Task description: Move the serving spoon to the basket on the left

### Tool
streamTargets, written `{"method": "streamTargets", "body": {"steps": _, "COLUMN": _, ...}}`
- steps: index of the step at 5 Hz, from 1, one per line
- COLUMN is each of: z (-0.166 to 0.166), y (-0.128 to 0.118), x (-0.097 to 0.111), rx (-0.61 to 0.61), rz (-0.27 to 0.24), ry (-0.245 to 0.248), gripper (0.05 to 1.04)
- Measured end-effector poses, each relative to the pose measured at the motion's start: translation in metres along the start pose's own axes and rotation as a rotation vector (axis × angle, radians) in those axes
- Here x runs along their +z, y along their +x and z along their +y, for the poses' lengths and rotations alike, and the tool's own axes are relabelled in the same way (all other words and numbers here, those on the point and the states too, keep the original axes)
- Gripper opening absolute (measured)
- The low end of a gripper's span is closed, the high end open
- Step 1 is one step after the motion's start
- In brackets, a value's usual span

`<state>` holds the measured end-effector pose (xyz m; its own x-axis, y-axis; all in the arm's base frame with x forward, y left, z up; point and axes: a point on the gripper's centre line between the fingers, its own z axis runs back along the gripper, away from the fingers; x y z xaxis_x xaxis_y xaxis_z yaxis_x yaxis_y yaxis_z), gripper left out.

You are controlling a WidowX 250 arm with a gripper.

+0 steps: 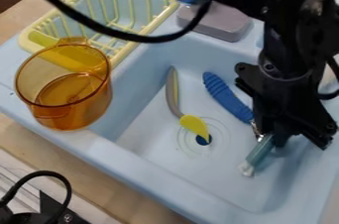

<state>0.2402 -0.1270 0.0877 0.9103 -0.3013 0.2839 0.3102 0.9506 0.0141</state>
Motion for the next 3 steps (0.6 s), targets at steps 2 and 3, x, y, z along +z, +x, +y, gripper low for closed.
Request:
{"method": "streamTargets", "body": {"steps": 2, "z": 0.011, "y": -0.001, "x": 0.031, "rx": 0.191, "rz": 0.036, "ry": 0.03, "gripper": 0.194}}
{"method": "streamTargets", "body": {"steps": 3, "z": 0.018, "y": -0.006, "x": 0.046, "rx": 0.351, "rz": 0.121, "ry": 0.083, "gripper": 0.194}}
